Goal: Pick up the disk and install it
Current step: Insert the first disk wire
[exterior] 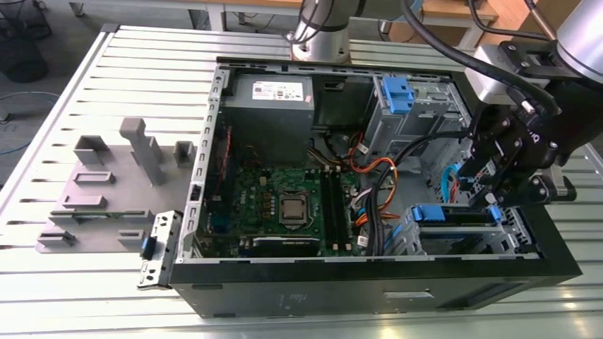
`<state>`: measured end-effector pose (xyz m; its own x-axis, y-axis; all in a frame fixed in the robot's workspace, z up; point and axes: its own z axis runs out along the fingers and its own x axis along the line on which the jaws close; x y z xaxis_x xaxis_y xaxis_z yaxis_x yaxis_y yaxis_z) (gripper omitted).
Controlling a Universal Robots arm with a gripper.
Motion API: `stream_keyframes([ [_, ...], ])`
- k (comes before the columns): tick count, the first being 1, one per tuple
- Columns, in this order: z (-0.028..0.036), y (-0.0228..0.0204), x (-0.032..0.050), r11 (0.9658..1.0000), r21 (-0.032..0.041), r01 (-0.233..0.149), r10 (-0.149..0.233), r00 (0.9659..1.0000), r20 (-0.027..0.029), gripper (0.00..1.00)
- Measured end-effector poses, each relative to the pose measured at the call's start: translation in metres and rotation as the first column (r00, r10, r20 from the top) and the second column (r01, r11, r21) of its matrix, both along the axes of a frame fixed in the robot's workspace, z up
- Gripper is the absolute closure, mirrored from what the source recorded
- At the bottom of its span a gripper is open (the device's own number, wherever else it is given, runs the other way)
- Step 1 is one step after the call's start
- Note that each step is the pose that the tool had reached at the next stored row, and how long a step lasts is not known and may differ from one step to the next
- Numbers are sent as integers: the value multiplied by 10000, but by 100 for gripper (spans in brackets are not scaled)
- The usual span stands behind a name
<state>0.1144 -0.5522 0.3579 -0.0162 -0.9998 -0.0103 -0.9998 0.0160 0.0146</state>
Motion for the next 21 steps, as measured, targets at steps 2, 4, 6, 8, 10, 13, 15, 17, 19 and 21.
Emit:
stream_keyframes([
  [2,-23,0,1,10000,-2,1,-1,10000,0,52],
  [4,-51,0,1,10000,-2,-1,1,10000,0,52],
  [6,-78,0,1,10000,-5,0,0,10000,0,52],
  [8,-79,0,2,10000,-15,-1,1,10000,0,52],
  [10,-80,0,2,10000,-18,-1,1,10000,0,52],
  [13,-80,0,2,10000,-21,-1,1,10000,0,54],
  [15,-81,0,2,10000,-24,-1,1,10000,0,60],
  [17,-80,0,2,10000,-28,-1,1,10000,0,65],
  [19,-80,0,2,10000,-31,-1,1,10000,0,71],
  [21,-80,0,2,10000,-34,-1,1,10000,0,83],
])
